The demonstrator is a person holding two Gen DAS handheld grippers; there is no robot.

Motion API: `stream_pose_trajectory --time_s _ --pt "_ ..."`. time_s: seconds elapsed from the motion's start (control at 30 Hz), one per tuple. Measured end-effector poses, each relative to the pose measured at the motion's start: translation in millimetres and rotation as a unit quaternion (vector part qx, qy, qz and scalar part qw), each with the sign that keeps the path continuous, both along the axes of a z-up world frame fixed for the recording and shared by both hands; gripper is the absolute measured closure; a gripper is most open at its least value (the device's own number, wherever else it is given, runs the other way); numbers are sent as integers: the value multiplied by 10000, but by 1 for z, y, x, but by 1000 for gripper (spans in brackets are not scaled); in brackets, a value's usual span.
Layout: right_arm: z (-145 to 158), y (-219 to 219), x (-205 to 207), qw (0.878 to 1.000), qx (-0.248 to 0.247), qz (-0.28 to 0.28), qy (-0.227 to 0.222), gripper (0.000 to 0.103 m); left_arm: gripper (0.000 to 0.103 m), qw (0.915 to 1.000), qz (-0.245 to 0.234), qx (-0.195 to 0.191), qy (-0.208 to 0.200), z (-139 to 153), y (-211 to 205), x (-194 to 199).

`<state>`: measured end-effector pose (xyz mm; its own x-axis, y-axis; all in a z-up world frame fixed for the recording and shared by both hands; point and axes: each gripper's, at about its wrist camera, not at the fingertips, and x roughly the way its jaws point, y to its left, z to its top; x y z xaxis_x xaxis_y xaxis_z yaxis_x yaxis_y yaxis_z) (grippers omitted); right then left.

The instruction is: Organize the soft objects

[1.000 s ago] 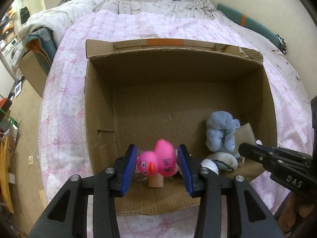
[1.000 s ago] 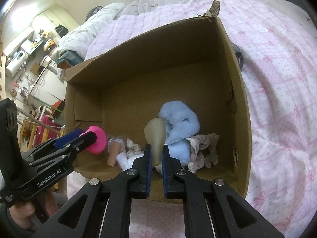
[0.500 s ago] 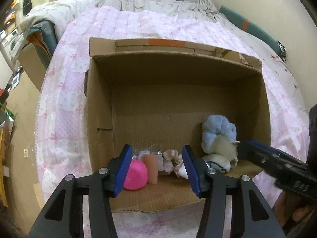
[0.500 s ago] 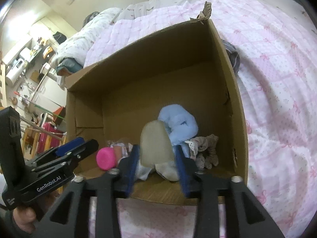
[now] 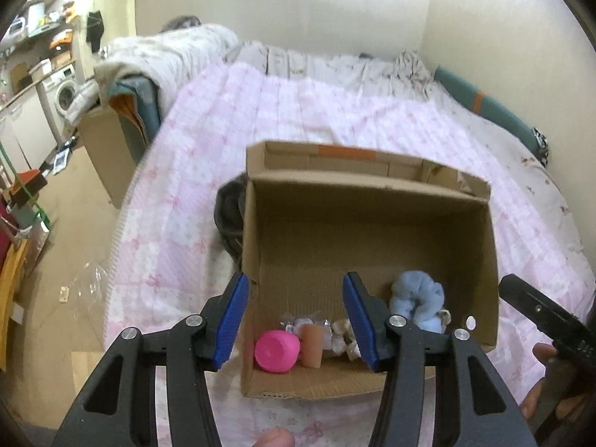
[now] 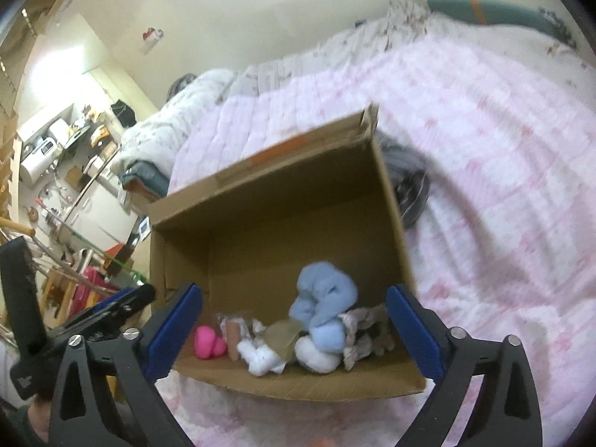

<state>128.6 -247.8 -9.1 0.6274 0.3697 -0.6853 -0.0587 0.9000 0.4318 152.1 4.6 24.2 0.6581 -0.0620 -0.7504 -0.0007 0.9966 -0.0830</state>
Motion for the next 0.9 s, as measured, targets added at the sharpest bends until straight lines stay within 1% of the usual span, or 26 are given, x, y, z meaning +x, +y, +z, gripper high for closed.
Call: stream_pose_trajectory --time_s 0.13,0.2,0.37,0.47,0.53,0.6,0.67,0.73,0.77,0.8,0.9 --pt "13 -3 -11 9995 -220 -30 -213 0 52 9997 -60 80 -230 15 3 -14" --pt "19 -6 -17 9992 -264 -38 -298 0 45 9995 -55 80 -286 19 6 -22" --pt "31 -5 -31 9983 -396 -30 -416 0 44 9995 -55 38 -311 23 9 -41" --pt "32 -5 -43 9982 -425 -38 -411 0 39 9995 -52 41 -309 22 10 -53" --pt "33 -5 -50 9981 -479 -38 -396 0 35 9996 -16 25 -297 21 12 -61" --pt "34 -4 -58 9976 -560 -60 -411 0 26 9996 46 31 -274 19 13 -69" --pt "36 -3 -64 9971 -621 -94 -435 0 25 9996 71 38 -284 18 14 -76" --pt "37 -3 -71 9968 -654 -111 -450 0 20 9996 113 53 -272 17 14 -81" --pt "37 -2 -73 9966 -671 -118 -460 0 12 9995 131 56 -266 17 15 -83" --pt "37 -1 -76 9964 -692 -130 -469 0 6 9995 157 62 -259 16 15 -87" --pt "35 2 -85 9961 -726 -158 -465 0 4 9995 174 44 -248 13 16 -95"
